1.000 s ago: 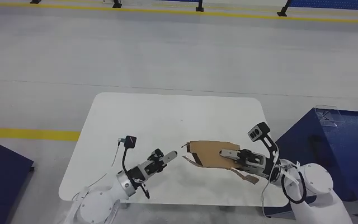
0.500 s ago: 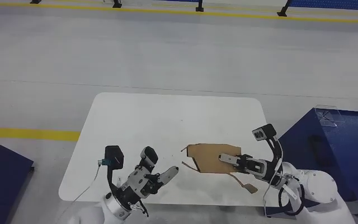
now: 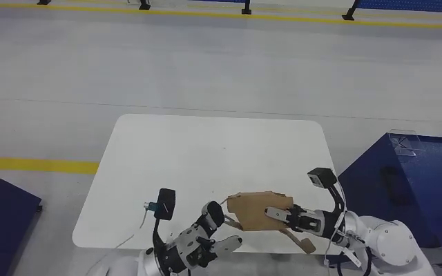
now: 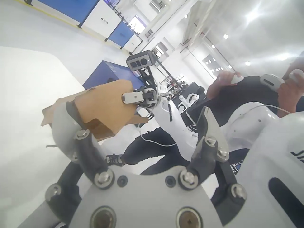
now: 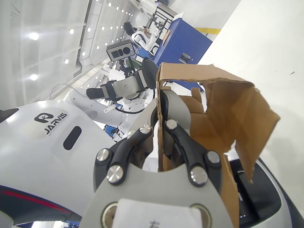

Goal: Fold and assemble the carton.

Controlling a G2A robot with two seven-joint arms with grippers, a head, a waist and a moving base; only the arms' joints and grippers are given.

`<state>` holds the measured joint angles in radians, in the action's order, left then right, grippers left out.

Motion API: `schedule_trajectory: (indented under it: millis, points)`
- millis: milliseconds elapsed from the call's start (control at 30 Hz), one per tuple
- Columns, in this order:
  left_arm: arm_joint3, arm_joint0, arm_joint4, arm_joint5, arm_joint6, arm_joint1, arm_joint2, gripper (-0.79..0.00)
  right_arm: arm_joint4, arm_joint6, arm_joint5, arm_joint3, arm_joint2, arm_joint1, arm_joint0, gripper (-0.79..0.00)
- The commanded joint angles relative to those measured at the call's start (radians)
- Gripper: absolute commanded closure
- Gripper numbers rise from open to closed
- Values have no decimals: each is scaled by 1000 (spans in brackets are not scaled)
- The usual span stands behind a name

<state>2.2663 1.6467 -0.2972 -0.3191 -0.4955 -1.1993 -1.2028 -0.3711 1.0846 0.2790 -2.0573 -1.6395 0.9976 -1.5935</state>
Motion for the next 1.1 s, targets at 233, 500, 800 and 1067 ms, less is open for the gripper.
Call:
schedule_trajectory:
  millis: [233,500,800,1067]
  points:
    - [-13,-44,-8,32,2,-3,57,-785,-14,14,-5,3,0,-4,-5,0]
    - [15,-26,-38,18,-4,2,81,-785,-5,14,-23,6,26,-7,-1,0]
    - [15,-42,-91,25,25,2,118,-785,-5,22,-56,21,45,-11,19,0]
    - [4,-59,-114,16,50,2,138,-785,-7,26,-78,44,69,-13,49,0]
